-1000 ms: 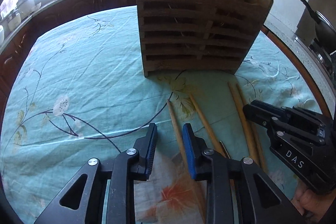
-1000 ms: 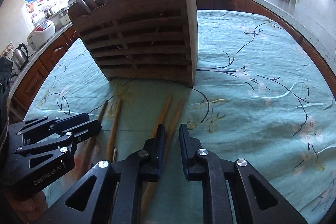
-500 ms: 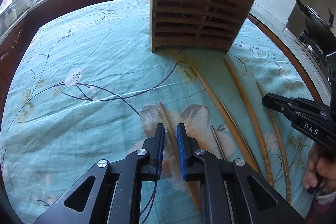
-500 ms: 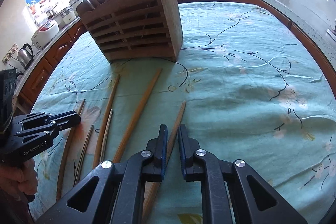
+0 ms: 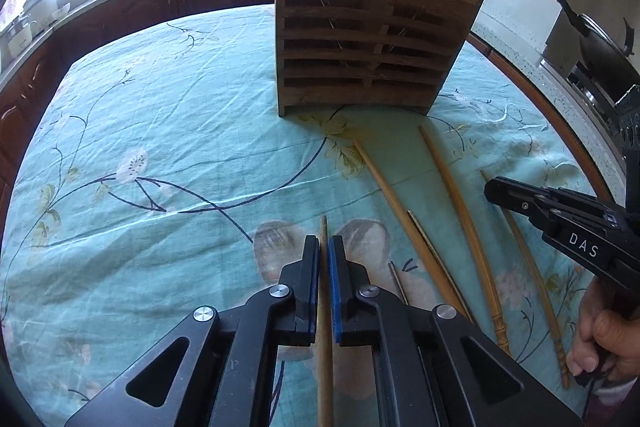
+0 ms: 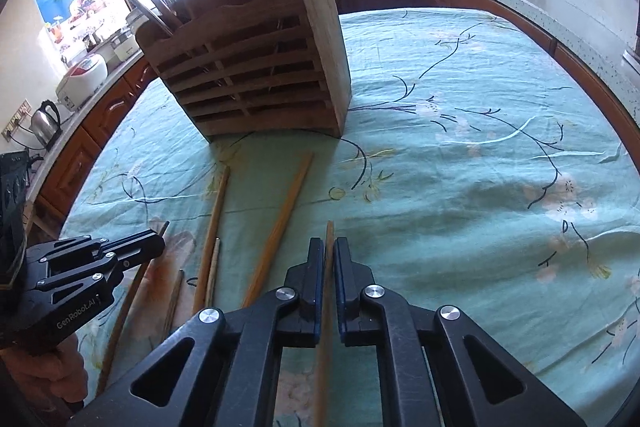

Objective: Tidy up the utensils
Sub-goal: 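Lift the chopstick over the holder with the left tool while the right tool carries its chopstick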

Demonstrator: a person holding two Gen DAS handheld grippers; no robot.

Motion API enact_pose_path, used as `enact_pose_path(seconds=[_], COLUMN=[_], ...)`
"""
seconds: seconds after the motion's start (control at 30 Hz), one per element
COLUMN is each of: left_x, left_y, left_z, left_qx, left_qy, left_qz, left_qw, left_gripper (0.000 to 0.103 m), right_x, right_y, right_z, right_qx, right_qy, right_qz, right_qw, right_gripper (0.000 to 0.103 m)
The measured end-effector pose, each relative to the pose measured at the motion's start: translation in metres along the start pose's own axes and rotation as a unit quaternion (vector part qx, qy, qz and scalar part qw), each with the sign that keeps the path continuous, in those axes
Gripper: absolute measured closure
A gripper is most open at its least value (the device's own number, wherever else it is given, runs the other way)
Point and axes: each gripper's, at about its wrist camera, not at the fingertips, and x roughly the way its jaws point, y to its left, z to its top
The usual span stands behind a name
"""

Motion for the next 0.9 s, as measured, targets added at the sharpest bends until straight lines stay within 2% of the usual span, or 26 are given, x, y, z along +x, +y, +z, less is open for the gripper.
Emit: enact_pose_path(seconds=[0.17, 0.3, 0.57, 0.7, 0.9], left_x=[-0.046, -0.092, -0.169, -0.196, -0.206], left_y=[0.011, 0.017, 0.027, 0.035, 0.045], left_z=[-0.002, -0.003, -0.012, -0.018, -0.02], left_qx=[-0.021, -0.028, -0.033, -0.038, -0.053], left_qy=[-0.043, -0.089, -0.163, -0.188, -0.212], left_qz=[-0.031, -0.058, -0.072, -0.077, -0.085], left_qw=[0.9984, 0.9939, 0.9834, 0.9784, 0.9722], left_gripper=[0.1, 0.1, 0.1, 0.1, 0.1], right_x=[-0.044, -0.087, -0.16, -0.181, -0.187], right_y=[0.003, 0.01, 0.021, 0.024, 0.027], right_z=[0.004, 0.014, 0.033, 0.044, 0.057], right_qx=[0.009, 0.004, -0.001, -0.003, -0.002], right_qy=[-0.047, -0.095, -0.184, -0.218, -0.231], right_qz=[0.026, 0.044, 0.061, 0.059, 0.06], right_qw=[0.998, 0.995, 0.981, 0.974, 0.971], right_gripper=[0.098, 0.098, 0.098, 0.098, 0.098])
